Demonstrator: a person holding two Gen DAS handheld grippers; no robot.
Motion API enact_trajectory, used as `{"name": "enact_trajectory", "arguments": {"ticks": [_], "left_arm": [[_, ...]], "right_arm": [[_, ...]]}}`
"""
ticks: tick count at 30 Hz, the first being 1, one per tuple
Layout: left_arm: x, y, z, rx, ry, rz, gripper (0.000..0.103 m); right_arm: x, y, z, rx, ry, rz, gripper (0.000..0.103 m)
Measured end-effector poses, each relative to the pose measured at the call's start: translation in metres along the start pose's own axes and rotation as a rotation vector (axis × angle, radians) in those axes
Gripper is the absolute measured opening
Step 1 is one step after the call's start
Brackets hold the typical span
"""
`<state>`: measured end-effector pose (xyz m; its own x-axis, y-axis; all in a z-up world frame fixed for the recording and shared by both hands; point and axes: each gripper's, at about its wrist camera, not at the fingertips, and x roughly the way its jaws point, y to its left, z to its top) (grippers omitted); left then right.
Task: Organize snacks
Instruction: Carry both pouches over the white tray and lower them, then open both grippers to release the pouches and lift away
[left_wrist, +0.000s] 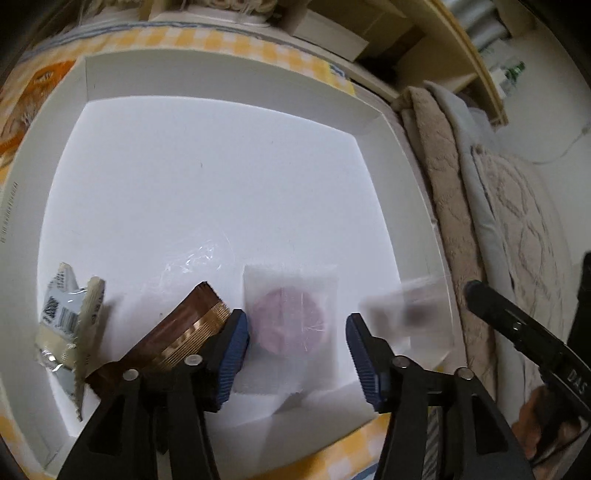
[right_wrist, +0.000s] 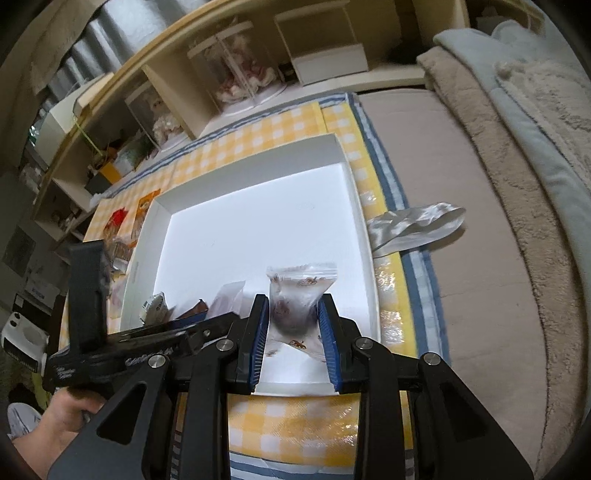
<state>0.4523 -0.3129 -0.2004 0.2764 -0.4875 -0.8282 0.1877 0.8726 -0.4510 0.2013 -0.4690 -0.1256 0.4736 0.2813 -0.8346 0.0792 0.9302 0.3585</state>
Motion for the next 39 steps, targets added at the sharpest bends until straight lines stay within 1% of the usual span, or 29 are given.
{"name": "enact_trajectory", "arguments": {"ticks": [1, 2, 3, 4, 5, 6, 8, 9, 10, 11, 12, 13, 14, 15, 24, 29, 39], "left_arm": [[0.005, -0.011, -0.001, 0.014, -0.004, 0.005, 0.063], [0.003, -0.014, 0.000, 0.027, -0.007, 0.006, 0.064], [0.002, -0.017, 0.000, 0.040, -0.009, 0.010, 0.066], [-0.002, -0.017, -0.004, 0.051, -0.011, 0.012, 0.068], [-0.003, -0.029, -0.008, 0.064, -0.015, 0.014, 0.070], [-0.011, -0.028, -0.013, 0.078, -0.020, 0.015, 0.073], [-0.021, -0.032, -0.019, 0.105, -0.030, 0.018, 0.080], [-0.025, -0.036, -0.023, 0.118, -0.036, 0.018, 0.085], [-0.033, -0.034, -0.031, 0.127, -0.041, 0.017, 0.090], [-0.044, -0.034, -0.040, 0.138, -0.048, 0.016, 0.092], [-0.044, -0.038, -0.040, 0.150, -0.055, 0.018, 0.097], [-0.051, -0.039, -0.044, 0.159, -0.061, 0.018, 0.101], [-0.066, -0.032, -0.053, 0.168, -0.068, 0.019, 0.103], [-0.074, -0.029, -0.059, 0.176, -0.077, 0.021, 0.103], [-0.113, -0.027, -0.081, 0.204, -0.122, 0.052, 0.103], [-0.138, -0.022, -0.087, 0.208, -0.145, 0.061, 0.103], [-0.205, -0.016, -0.104, 0.238, -0.221, 0.079, 0.103]], "right_arm": [[0.002, -0.001, -0.001, 0.002, 0.007, -0.002, 0.041], [0.003, -0.002, -0.002, 0.009, 0.012, -0.014, 0.047], [0.003, -0.003, -0.004, 0.014, 0.012, -0.025, 0.057], [0.003, -0.004, -0.007, 0.016, 0.015, -0.030, 0.060], [0.001, -0.006, -0.009, 0.017, 0.017, -0.030, 0.061], [0.000, -0.007, -0.012, 0.020, 0.021, -0.029, 0.062], [-0.003, -0.007, -0.016, 0.015, 0.021, -0.032, 0.069], [-0.005, -0.006, -0.018, 0.007, 0.019, -0.035, 0.072], [-0.007, -0.005, -0.020, 0.001, 0.018, -0.039, 0.077], [-0.008, -0.005, -0.022, -0.005, 0.016, -0.042, 0.083], [-0.010, -0.004, -0.024, -0.012, 0.015, -0.046, 0.085], [-0.011, -0.003, -0.026, -0.019, 0.015, -0.050, 0.091], [-0.013, -0.001, -0.027, -0.026, 0.013, -0.053, 0.098], [-0.015, 0.000, -0.029, -0.031, 0.012, -0.058, 0.102], [-0.033, 0.007, -0.035, -0.032, -0.025, -0.090, 0.103], [-0.044, 0.015, -0.038, -0.041, -0.042, -0.102, 0.103], [-0.074, 0.041, -0.035, -0.060, -0.101, -0.108, 0.103]]}}
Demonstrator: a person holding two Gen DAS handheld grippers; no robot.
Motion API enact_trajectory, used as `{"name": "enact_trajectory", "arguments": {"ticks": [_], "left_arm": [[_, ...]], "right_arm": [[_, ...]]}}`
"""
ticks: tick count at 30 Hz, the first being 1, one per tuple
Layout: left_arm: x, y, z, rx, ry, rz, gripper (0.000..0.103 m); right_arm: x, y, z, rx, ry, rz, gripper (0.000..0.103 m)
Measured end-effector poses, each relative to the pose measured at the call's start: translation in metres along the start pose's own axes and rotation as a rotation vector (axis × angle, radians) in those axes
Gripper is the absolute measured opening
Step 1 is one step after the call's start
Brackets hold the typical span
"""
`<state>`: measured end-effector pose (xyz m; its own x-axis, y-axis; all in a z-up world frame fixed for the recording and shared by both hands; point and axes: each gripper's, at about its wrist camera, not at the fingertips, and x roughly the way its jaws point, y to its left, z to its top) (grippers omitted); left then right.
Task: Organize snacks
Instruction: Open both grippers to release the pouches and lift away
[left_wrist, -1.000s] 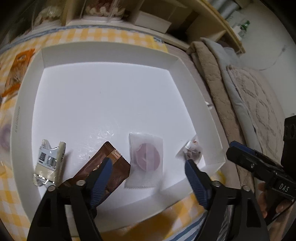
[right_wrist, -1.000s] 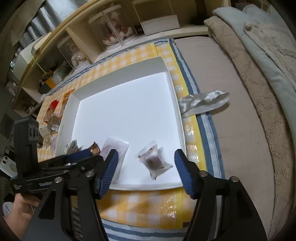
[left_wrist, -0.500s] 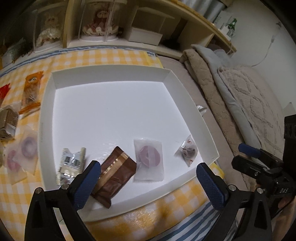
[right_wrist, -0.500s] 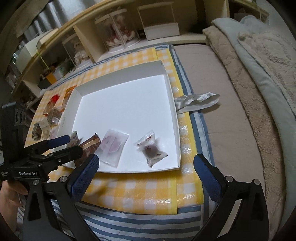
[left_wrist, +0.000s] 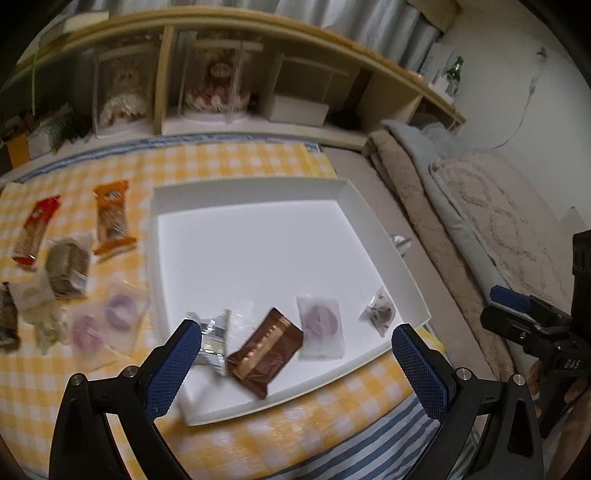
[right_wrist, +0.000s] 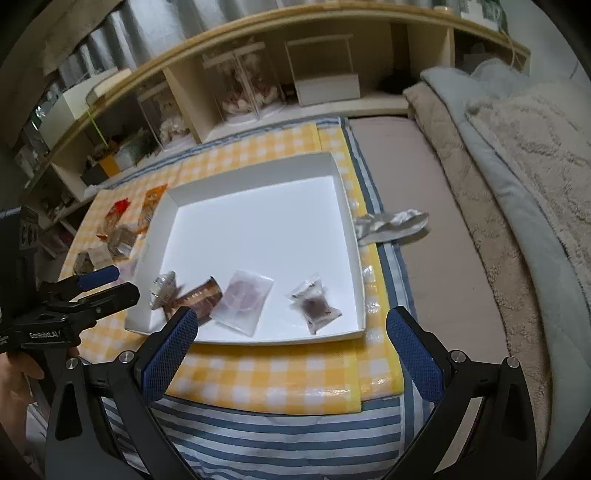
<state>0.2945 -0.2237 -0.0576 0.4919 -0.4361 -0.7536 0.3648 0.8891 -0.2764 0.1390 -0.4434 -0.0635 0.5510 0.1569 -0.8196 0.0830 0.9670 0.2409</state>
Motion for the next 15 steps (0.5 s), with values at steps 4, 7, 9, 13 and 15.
{"name": "enact_trajectory", "arguments": {"ticks": [4, 7, 9, 13, 15], "left_arm": [[-0.035, 0.008, -0.001, 0.012, -0.041, 0.004, 0.103], [-0.064, 0.015, -0.002, 0.021, -0.073, 0.006, 0.103], [-0.084, 0.021, -0.004, 0.031, -0.095, 0.012, 0.103], [-0.122, 0.037, -0.006, 0.045, -0.135, 0.030, 0.103], [-0.141, 0.048, -0.008, 0.036, -0.160, 0.036, 0.103]], "right_arm": [[-0.014, 0.018, 0.006, -0.020, -0.034, -0.002, 0.103], [-0.022, 0.031, 0.010, -0.032, -0.052, 0.002, 0.103], [-0.026, 0.044, 0.014, -0.044, -0.067, 0.003, 0.103], [-0.032, 0.068, 0.021, -0.067, -0.093, 0.008, 0.103], [-0.034, 0.081, 0.025, -0.078, -0.104, 0.016, 0.103]]}}
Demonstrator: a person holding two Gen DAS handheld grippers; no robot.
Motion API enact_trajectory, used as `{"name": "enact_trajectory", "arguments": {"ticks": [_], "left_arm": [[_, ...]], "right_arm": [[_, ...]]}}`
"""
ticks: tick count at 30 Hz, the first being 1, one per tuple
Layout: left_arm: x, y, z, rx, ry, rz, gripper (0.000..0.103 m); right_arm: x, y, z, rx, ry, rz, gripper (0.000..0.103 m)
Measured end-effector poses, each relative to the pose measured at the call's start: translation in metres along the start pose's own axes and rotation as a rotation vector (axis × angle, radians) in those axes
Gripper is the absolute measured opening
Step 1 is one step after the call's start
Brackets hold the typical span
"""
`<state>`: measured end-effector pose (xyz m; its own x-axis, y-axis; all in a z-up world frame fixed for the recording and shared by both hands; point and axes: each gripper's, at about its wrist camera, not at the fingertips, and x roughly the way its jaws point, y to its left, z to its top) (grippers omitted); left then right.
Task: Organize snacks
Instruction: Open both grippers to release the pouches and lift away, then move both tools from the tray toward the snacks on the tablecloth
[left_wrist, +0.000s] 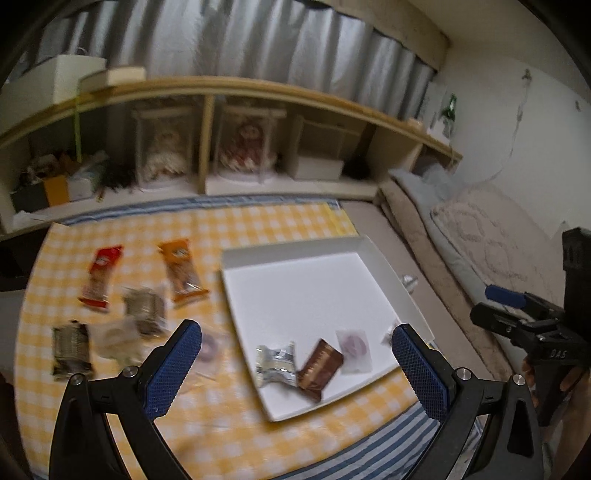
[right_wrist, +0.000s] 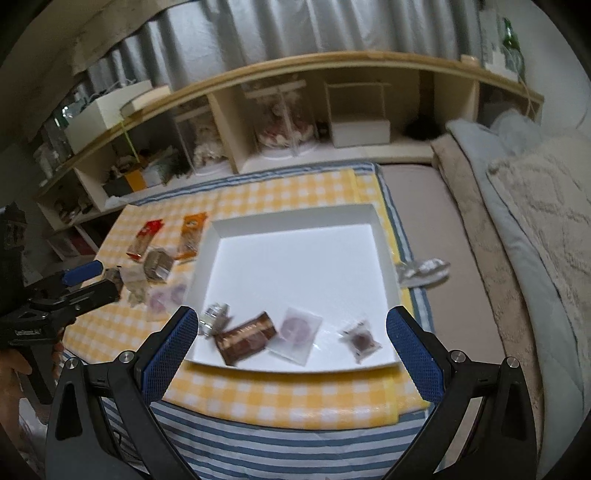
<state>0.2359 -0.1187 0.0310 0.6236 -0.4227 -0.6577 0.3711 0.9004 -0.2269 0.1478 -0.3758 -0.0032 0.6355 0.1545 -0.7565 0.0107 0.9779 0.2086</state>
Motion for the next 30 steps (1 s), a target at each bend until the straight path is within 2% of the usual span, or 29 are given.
{"name": "enact_trajectory", "arguments": {"ticks": [4, 11, 15, 19, 22, 26, 28, 30], "left_arm": [[-0.038, 0.025, -0.004, -0.011, -0.044, 0.031, 0.103], [-0.087, 0.071, -0.020, -0.035, -0.093, 0.136, 0.103], [-0.104, 0.093, -0.032, -0.075, -0.100, 0.166, 0.103], [-0.103, 0.114, -0.040, -0.101, -0.106, 0.197, 0.103], [-0.096, 0.133, -0.048, -0.158, -0.096, 0.182, 0.103], [-0.077, 0.162, -0.055, -0.267, -0.041, 0.138, 0.100], [-0.069, 0.175, -0.053, -0.309, -0.018, 0.105, 0.086], [-0.059, 0.185, -0.052, -0.342, 0.003, 0.068, 0.080]], "right_arm": [[0.001, 0.024, 0.008, -0.013, -0.016, 0.023, 0.103], [0.016, 0.076, 0.019, -0.031, -0.033, 0.091, 0.103], [0.033, 0.108, 0.021, -0.044, -0.028, 0.138, 0.103], [0.052, 0.139, 0.020, -0.057, -0.023, 0.176, 0.103], [0.069, 0.159, 0.019, -0.069, -0.002, 0.192, 0.103], [0.102, 0.185, 0.017, -0.091, 0.049, 0.208, 0.103], [0.120, 0.195, 0.013, -0.100, 0.084, 0.235, 0.103], [0.141, 0.203, 0.006, -0.104, 0.121, 0.245, 0.103]]}}
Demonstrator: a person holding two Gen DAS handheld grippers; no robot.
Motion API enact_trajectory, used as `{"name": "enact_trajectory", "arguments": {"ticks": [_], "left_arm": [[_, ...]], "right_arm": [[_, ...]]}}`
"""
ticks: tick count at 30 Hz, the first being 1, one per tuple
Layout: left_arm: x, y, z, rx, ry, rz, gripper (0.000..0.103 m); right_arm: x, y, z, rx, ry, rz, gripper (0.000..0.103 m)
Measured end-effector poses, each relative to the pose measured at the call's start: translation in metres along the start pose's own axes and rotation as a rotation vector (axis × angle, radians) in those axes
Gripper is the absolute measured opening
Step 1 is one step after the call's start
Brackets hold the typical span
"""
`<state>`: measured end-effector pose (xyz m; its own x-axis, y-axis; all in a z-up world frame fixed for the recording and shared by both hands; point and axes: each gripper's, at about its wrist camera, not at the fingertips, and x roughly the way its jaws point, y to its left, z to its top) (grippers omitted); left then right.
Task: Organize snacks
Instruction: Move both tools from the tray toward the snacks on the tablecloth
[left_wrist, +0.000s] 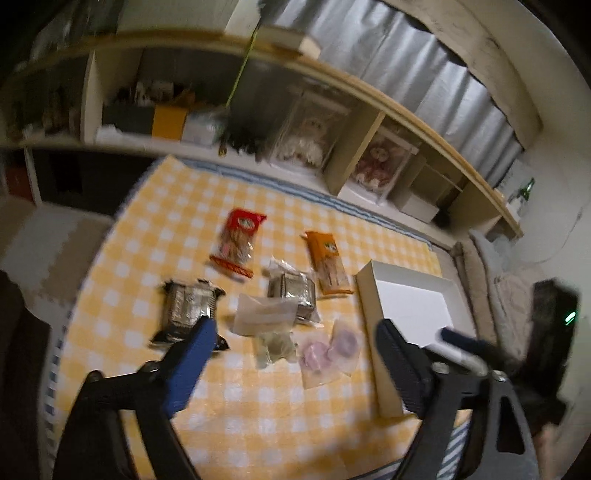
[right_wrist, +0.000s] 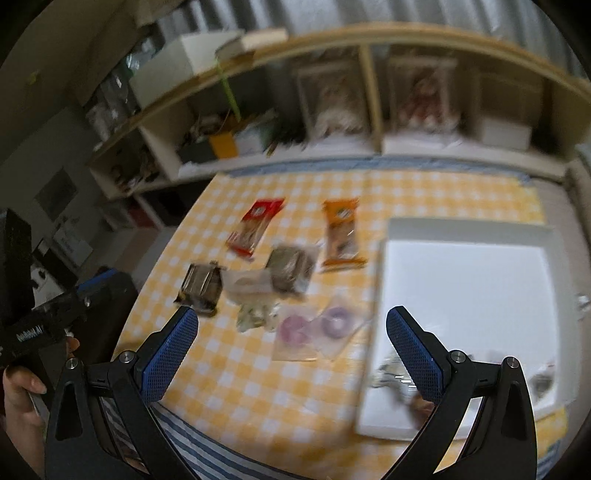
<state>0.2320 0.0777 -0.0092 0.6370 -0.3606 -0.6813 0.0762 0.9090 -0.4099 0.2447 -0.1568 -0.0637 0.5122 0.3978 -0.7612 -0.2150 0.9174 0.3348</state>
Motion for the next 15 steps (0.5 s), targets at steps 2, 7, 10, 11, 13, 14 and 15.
{"name": "enact_trajectory", "arguments": {"ticks": [2, 7, 10, 11, 13, 14, 15], "left_arm": [[0.013, 0.006, 0.005, -0.026, 0.023, -0.041, 0.078], [0.060, 0.019, 0.021, -0.083, 0.099, -0.150, 0.064], [0.096, 0.027, 0.021, -0.096, 0.171, -0.170, 0.059], [0.106, 0.028, 0.021, -0.094, 0.193, -0.167, 0.058], [0.126, 0.030, 0.020, -0.088, 0.230, -0.161, 0.058], [0.135, 0.032, 0.020, -0.087, 0.247, -0.160, 0.058], [0.144, 0.034, 0.021, -0.088, 0.263, -0.158, 0.058]], "right_arm": [[0.022, 0.005, -0.005, -0.026, 0.028, 0.014, 0.096], [0.064, 0.012, -0.021, -0.075, 0.114, 0.072, 0.071], [0.081, 0.011, -0.030, -0.077, 0.153, 0.114, 0.065], [0.087, 0.010, -0.034, -0.077, 0.174, 0.115, 0.064], [0.098, 0.008, -0.038, -0.076, 0.212, 0.111, 0.063], [0.102, 0.006, -0.040, -0.068, 0.227, 0.114, 0.063], [0.106, 0.003, -0.042, -0.059, 0.241, 0.117, 0.063]]}}
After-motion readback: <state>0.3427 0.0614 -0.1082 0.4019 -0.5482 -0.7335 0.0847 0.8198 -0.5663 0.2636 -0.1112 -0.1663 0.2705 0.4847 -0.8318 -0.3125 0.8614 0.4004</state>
